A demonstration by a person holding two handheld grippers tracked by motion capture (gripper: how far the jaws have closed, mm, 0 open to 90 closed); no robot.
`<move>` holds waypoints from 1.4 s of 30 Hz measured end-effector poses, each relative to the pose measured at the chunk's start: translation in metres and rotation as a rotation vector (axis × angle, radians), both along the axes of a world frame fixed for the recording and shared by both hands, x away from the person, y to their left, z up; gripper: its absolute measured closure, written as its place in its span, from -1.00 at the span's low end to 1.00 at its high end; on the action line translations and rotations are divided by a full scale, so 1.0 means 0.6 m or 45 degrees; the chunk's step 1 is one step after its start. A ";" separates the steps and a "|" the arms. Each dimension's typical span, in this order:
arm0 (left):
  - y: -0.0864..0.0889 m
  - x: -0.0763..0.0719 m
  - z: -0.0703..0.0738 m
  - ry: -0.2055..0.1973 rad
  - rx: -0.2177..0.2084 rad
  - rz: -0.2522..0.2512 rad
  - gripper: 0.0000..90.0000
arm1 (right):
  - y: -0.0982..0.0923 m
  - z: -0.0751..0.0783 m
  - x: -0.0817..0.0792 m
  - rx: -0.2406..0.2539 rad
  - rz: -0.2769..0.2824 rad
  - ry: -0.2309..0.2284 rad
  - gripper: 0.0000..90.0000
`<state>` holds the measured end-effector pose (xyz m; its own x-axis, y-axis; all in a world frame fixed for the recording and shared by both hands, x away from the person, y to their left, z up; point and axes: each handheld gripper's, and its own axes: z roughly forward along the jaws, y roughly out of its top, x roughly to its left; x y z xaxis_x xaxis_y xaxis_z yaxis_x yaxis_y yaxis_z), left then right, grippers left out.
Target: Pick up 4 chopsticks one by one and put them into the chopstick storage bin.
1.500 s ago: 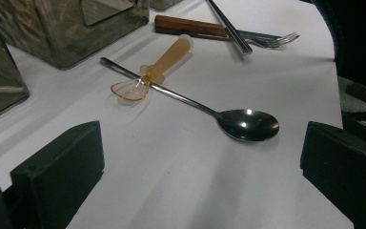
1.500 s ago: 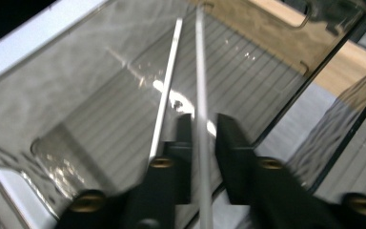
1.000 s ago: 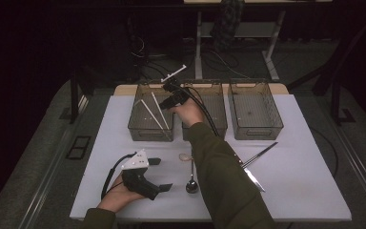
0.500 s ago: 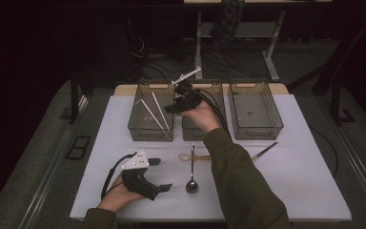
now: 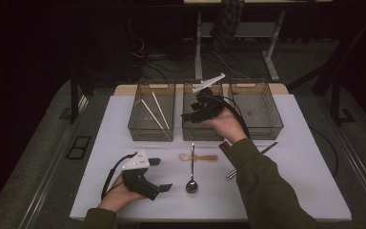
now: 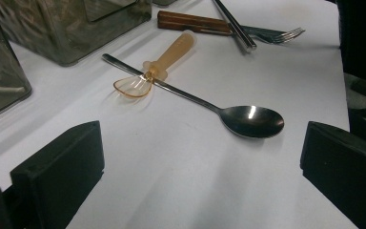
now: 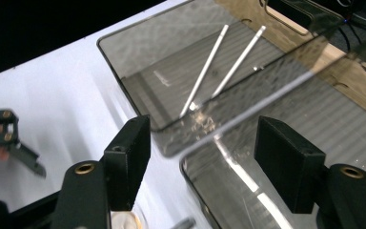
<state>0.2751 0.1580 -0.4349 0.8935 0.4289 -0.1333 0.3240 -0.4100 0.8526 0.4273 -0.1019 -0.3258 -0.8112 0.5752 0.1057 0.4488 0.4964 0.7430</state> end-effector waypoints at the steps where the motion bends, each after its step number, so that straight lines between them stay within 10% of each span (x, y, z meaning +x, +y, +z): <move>1: 0.000 0.000 0.000 0.002 -0.001 0.002 -1.00 | -0.007 0.000 -0.003 -0.001 -0.001 0.000 -0.18; 19: 0.000 0.000 -0.001 0.006 0.007 0.009 -1.00 | -0.112 -0.022 -0.065 -0.031 0.024 -0.004 0.28; 42: 0.001 0.000 -0.002 0.012 0.015 0.022 -1.00 | -0.276 -0.096 -0.107 -0.035 -0.140 0.038 0.99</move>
<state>0.2751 0.1587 -0.4362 0.8849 0.4455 -0.1362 0.3387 -0.4146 0.8446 0.3628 -0.2673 -0.3837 -0.7397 0.6635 0.1122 0.5236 0.4628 0.7153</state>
